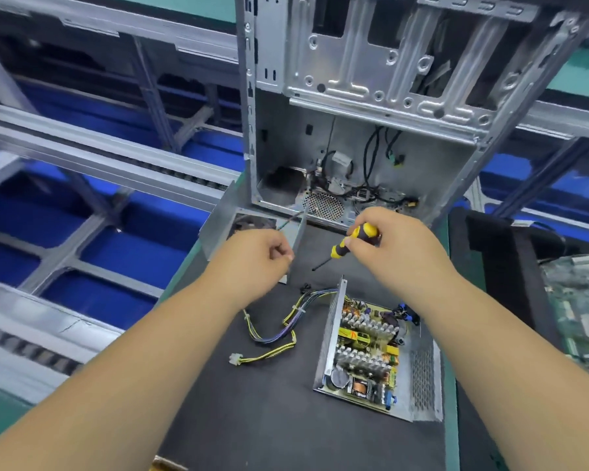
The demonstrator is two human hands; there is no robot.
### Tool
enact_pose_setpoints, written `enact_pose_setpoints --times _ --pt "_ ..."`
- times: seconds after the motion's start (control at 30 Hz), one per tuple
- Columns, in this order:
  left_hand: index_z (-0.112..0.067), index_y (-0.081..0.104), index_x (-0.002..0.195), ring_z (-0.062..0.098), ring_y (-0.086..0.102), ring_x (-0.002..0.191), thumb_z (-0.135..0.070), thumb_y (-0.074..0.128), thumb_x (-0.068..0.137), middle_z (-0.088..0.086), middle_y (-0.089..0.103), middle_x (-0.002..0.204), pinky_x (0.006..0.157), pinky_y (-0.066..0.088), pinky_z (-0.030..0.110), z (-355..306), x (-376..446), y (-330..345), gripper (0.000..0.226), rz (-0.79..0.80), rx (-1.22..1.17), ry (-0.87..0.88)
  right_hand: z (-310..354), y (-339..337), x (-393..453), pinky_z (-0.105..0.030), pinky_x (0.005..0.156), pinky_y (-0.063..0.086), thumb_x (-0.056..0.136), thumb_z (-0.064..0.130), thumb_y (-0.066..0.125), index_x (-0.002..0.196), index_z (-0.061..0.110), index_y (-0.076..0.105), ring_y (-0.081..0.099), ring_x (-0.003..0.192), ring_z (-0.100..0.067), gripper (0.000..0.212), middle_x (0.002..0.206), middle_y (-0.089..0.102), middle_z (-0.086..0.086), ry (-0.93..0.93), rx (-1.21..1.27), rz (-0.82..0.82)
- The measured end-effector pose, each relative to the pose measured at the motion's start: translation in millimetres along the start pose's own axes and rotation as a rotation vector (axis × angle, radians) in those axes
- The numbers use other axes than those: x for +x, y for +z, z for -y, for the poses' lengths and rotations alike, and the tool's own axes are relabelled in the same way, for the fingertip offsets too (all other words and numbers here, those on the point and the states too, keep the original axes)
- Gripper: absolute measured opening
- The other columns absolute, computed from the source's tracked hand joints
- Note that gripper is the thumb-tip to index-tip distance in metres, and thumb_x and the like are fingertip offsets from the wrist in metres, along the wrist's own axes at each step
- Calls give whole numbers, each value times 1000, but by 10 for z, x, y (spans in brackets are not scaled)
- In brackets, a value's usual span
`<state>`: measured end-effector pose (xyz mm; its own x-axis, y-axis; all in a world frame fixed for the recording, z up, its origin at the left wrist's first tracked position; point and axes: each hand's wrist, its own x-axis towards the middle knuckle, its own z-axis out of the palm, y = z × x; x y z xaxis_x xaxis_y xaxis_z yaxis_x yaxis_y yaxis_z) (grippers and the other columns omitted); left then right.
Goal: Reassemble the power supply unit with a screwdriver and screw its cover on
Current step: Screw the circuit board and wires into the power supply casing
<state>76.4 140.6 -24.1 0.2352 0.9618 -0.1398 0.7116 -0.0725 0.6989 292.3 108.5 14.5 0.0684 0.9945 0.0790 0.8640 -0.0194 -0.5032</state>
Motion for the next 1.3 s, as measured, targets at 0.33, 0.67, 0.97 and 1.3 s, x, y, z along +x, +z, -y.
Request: enact_pose_setpoints --times 0.33,0.67,0.97,1.3 --pt "-30 66 76 7 66 68 -21 58 83 -14 70 73 61 51 26 237 -45 -164 14 -35 -102 -60 198 144 7 -26 49 35 82 34 61 76 32 57 54 55 -8 8 60 59 9 -3 -113 105" --pt "-33 67 77 3 64 63 -22 57 82 -16 70 75 65 54 28 452 87 -169 14 80 -133 -20 241 197 106 -27 50 38 78 31 59 74 30 58 57 62 -14 4 67 63 7 81 -203 183" --pt "-34 66 75 12 67 63 -21 58 82 -11 70 74 67 58 34 447 185 -257 16 112 -205 26 262 202 123 -29 52 44 79 32 59 75 31 59 59 62 -15 4 68 64 7 134 -182 192" --pt "-25 67 81 6 66 60 -19 58 89 -9 72 77 62 53 32 260 159 -270 14 153 -402 14 368 -209 152 -31 58 46 78 28 62 75 30 62 56 67 -13 4 70 62 9 154 -120 -16"
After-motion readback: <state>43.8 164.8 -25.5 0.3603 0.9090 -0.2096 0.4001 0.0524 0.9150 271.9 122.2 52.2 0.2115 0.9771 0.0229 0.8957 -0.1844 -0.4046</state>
